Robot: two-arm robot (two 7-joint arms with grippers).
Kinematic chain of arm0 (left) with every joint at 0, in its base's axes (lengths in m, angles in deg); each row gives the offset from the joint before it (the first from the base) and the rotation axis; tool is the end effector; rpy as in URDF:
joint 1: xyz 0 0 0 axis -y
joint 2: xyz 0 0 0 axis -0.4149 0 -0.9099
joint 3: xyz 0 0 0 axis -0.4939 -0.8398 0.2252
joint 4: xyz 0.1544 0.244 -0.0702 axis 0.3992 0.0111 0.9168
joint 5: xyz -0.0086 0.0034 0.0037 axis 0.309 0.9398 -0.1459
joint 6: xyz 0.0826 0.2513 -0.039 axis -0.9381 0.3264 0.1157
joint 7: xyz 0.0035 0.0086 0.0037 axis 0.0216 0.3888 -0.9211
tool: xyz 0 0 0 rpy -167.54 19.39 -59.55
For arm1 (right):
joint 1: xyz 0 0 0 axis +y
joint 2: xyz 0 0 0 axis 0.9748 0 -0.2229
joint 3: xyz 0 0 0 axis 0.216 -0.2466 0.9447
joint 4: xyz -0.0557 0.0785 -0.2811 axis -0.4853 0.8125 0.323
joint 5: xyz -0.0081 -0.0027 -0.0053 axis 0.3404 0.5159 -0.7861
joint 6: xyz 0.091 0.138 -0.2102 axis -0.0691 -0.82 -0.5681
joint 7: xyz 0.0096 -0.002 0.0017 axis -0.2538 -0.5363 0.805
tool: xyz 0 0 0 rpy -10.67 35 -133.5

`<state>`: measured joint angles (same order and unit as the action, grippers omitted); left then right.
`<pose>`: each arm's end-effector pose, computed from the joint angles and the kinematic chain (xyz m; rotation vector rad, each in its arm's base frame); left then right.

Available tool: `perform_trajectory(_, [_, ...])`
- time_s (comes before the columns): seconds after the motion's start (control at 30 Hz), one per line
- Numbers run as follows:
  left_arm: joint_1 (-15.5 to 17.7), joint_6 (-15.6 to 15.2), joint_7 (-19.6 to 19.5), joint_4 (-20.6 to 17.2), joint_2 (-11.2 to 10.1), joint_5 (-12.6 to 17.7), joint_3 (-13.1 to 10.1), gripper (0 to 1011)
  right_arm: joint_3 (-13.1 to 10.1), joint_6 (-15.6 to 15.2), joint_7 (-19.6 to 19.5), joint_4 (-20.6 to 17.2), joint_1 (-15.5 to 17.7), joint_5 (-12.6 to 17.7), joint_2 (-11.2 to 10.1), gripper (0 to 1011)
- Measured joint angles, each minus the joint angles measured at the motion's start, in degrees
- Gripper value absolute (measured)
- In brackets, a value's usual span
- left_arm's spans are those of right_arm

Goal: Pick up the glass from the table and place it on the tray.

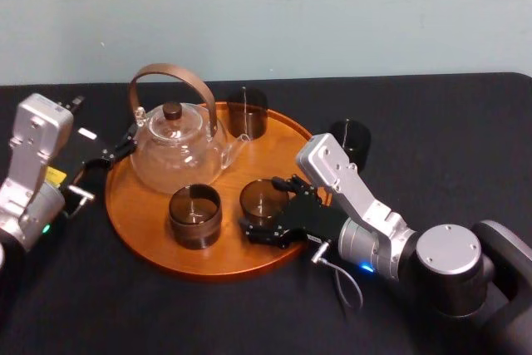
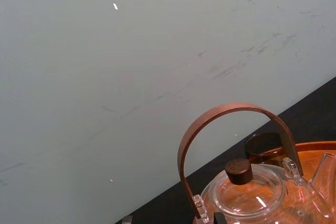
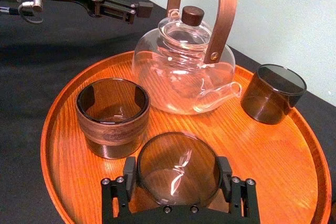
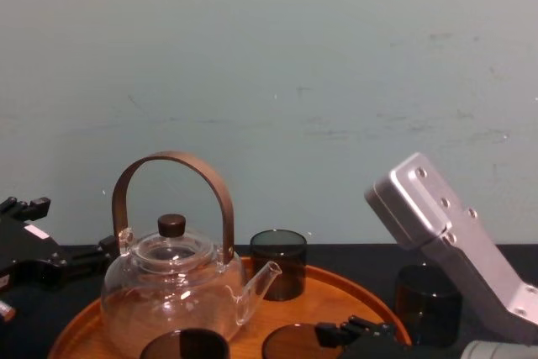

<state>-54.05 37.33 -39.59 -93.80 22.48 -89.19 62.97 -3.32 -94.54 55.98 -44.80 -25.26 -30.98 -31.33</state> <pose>0.3201 0.0976 -0.2999 0.3045 -0.2851 1.2480 0.3199 0.0324 -0.3117 -0.3928 -0.0291 -0.7033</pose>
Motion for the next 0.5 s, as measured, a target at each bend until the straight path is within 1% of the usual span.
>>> perform_trajectory(0.07, [0.0, 0.0, 0.0, 0.0, 0.0, 0.0, 0.0, 1001, 0.0, 0.0, 0.0, 0.0, 0.0, 0.0, 0.0, 1002])
perform_trajectory(0.27, [0.0, 0.0, 0.0, 0.0, 0.0, 0.0, 0.0, 1001, -0.1, 0.0, 0.0, -0.1, 0.1, 0.0, 0.0, 1003])
perform_trajectory(0.5, [0.0, 0.0, 0.0, 0.0, 0.0, 0.0, 0.0, 1001, -0.8, -1.3, -0.1, -1.8, 1.0, 0.5, -1.0, 1002])
